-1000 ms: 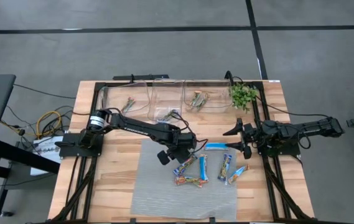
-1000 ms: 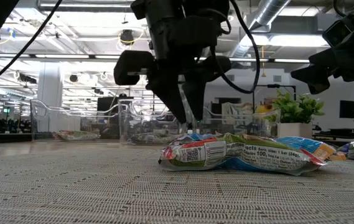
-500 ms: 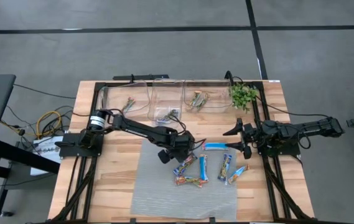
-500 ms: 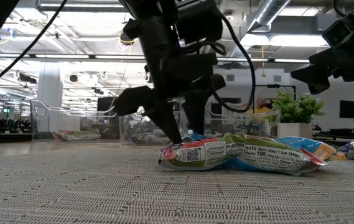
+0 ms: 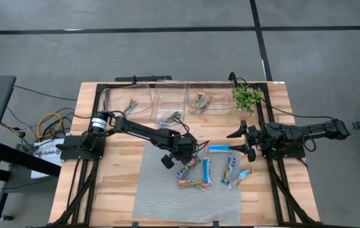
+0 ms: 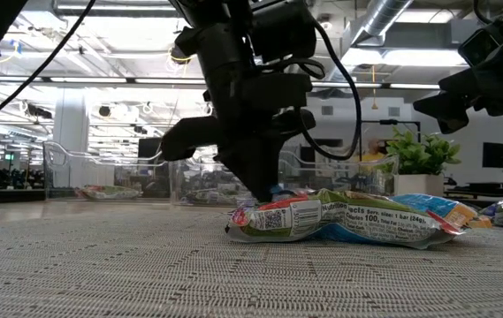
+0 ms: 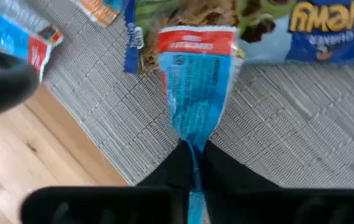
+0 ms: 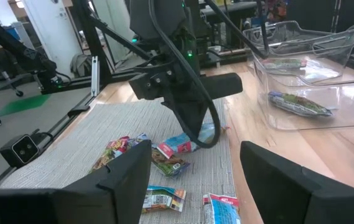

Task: Pick and place Granola Bars by type
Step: Put the top left red granola bar into the left transparent bin

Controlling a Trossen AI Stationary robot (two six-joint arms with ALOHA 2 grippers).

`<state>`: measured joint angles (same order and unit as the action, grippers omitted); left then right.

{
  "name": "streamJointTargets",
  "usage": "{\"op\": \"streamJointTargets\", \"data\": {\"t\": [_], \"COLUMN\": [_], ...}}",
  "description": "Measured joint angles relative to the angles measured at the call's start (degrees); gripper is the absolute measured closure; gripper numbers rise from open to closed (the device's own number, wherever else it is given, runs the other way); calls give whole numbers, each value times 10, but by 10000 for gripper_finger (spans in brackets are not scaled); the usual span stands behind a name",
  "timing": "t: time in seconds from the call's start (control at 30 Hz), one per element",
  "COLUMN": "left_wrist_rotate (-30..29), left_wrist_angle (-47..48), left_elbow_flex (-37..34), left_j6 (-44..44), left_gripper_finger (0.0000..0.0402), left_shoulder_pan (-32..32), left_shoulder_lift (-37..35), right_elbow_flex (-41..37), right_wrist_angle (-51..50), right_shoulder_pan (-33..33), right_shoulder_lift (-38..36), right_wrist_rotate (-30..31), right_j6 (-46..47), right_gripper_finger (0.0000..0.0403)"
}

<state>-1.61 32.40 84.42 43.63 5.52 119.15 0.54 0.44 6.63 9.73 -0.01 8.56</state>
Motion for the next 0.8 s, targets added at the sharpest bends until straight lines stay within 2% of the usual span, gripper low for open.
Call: {"op": "streamJointTargets", "data": {"t": [0.2, 0.4, 0.53, 0.8], "left_wrist_rotate": [-2, 60, 85, 90], "left_wrist_angle": [8, 0, -49, -184], "left_elbow_flex": [5, 30, 32, 32], "left_j6": [-108, -245, -329, -515], "left_gripper_finger": [385, 397, 397, 400], "left_shoulder_pan": [0, -2, -9, -28], "left_shoulder_lift": [-3, -37, -72, -147], "right_elbow_flex": [0, 0, 0, 0], "right_wrist_angle": [0, 0, 0, 0], "right_shoulder_pan": [0, 0, 0, 0], "right_shoulder_lift": [0, 0, 0, 0], "right_wrist_rotate": [0, 0, 0, 0], "right_j6": [0, 0, 0, 0], "right_gripper_finger": [163, 163, 163, 163]}}
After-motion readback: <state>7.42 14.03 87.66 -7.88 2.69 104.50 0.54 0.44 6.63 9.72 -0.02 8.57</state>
